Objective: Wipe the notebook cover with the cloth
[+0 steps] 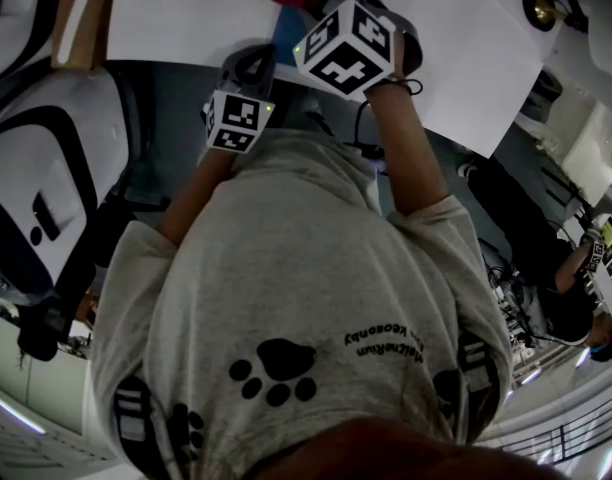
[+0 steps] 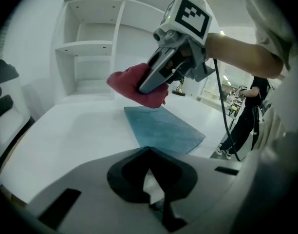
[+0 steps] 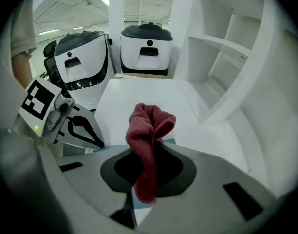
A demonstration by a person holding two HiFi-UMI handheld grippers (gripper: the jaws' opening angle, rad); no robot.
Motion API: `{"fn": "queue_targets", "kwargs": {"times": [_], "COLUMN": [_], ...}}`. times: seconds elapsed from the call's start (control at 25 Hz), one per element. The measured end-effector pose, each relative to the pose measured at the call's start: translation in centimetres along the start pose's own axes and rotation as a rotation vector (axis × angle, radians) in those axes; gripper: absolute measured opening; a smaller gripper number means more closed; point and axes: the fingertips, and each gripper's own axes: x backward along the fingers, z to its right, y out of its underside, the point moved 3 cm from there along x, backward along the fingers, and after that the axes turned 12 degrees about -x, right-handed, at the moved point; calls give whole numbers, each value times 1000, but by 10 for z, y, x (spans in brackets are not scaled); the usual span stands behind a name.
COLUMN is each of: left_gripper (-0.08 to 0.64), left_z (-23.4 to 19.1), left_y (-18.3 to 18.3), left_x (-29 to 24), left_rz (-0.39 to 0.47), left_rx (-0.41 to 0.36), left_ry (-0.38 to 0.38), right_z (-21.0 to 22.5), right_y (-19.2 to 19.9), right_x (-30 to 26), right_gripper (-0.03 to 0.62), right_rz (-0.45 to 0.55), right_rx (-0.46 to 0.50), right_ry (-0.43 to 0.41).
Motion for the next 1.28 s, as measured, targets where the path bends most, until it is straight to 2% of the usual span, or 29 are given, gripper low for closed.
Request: {"fn": "queue_targets", "kwargs": {"times": [0.24,0.44,0.84,1.28], "left_gripper": [12,12,12,12], "left_z": [-2,-3,-3,-4], "left_y": [3,4,3,3], "left_x": [4,6,4,7], "left_rz": [2,2,-3,-3], "left_rx": [1,1,6,6], "left_ry": [0,0,6,6], "right_z": [-13,-23,-8,10], "right_y": [-5,8,32,80], "right_x": [-27,-47,-42,-19], "right_gripper": [61,61,60,60], "right_rz": [-58,-139,-191,-246], "right_rx": [46,71,9,-68], "right_ry": [-25,-63,-90,-52]}}
